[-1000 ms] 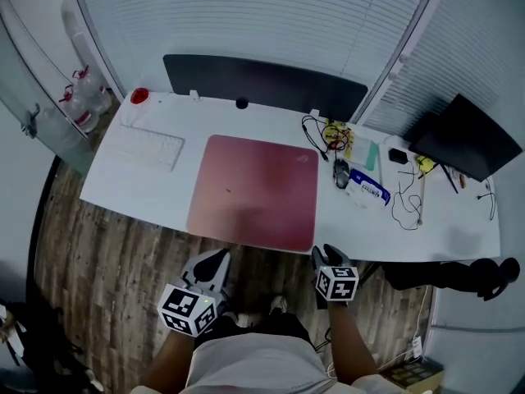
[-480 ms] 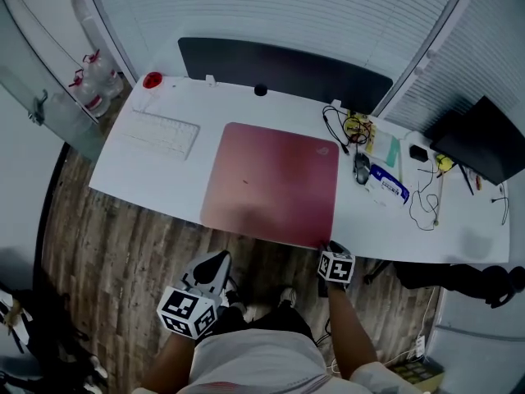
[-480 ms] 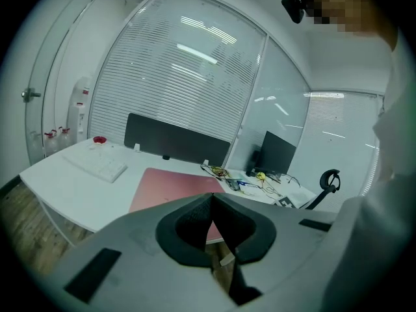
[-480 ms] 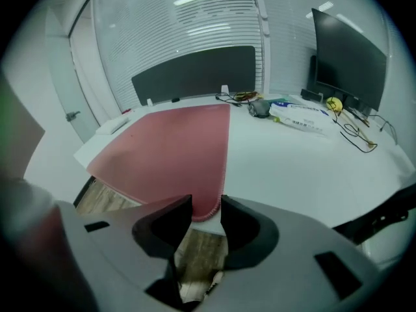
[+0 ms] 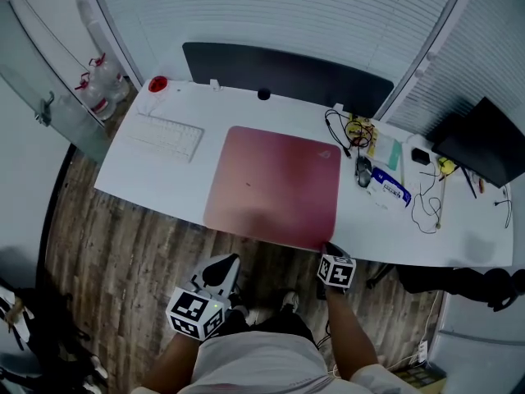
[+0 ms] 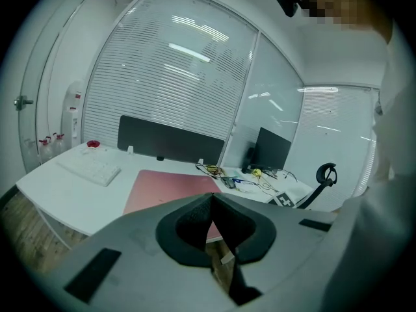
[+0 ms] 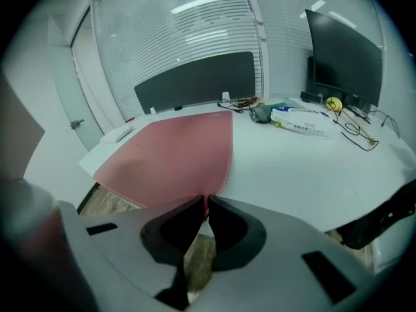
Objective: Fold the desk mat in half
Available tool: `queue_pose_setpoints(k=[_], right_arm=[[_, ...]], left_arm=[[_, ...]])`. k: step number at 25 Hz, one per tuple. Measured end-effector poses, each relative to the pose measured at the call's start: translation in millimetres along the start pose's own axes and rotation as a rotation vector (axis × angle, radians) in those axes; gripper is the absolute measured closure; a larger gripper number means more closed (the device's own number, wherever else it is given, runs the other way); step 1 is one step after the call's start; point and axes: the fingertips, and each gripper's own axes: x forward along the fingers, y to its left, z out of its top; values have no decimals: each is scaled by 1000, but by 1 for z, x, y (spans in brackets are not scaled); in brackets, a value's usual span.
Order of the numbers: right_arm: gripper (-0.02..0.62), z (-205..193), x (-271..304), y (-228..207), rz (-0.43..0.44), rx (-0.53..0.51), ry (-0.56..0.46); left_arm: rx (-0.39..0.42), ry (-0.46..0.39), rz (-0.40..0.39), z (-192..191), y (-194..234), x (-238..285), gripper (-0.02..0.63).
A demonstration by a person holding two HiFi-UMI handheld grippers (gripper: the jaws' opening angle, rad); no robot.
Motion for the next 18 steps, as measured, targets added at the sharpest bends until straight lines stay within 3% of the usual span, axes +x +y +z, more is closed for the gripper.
queue_pose_setpoints(k=[9, 18], right_arm=[[520, 77, -44, 64, 111, -206, -223], [520, 122, -32, 178, 286, -352, -279]], left_arm=[[-21, -31, 55, 2, 12, -16, 595], [-68, -99, 163, 7, 56, -57, 595]])
